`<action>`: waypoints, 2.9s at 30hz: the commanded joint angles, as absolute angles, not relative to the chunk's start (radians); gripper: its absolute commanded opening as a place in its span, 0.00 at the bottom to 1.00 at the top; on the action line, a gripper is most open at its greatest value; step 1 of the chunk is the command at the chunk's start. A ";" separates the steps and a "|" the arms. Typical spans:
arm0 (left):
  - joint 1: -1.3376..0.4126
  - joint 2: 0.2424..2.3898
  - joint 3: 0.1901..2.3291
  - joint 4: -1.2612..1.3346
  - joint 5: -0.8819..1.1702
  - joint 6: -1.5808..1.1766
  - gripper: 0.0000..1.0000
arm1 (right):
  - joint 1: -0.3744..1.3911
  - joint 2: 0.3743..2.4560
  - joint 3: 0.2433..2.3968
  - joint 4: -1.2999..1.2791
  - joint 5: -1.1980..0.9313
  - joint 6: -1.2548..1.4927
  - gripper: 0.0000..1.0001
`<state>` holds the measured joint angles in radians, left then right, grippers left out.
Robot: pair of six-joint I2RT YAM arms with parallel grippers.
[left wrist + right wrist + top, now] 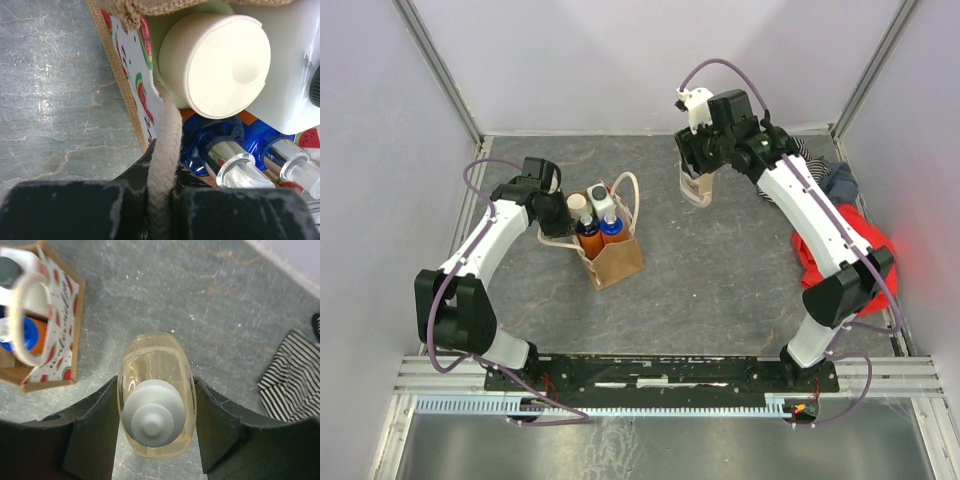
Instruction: Take the personal care products out of the canvas bag
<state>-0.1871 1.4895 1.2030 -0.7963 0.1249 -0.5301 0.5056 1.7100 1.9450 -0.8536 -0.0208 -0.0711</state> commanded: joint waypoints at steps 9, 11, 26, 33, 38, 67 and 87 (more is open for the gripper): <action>-0.188 1.453 1.179 -0.788 0.161 -0.509 0.07 | 0.395 1.742 1.665 -0.398 0.028 -0.002 0.01; -0.188 1.450 1.175 -0.787 0.162 -0.505 0.04 | 0.372 1.768 1.636 -0.362 0.021 0.008 0.01; -0.188 1.446 1.176 -0.788 0.163 -0.500 0.04 | 0.346 1.757 1.534 -0.292 0.075 0.054 0.99; -0.188 1.452 1.177 -0.782 0.164 -0.502 0.04 | 0.425 1.566 1.561 -0.417 0.041 0.073 1.00; -0.188 1.455 1.177 -0.782 0.165 -0.500 0.05 | 0.640 1.520 1.729 -0.584 -0.084 0.050 0.97; -0.188 1.430 1.169 -0.782 0.173 -0.504 0.07 | 0.830 1.914 1.786 -0.574 -0.343 0.158 0.68; -0.187 1.429 1.157 -0.781 0.172 -0.502 0.09 | 0.844 1.993 1.673 -0.404 -0.038 0.162 0.84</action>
<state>-0.1848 1.4609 1.1690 -0.7731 0.1329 -0.5297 0.8379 1.9793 1.6821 -0.4767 -0.1001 0.1562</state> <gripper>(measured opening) 0.099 0.833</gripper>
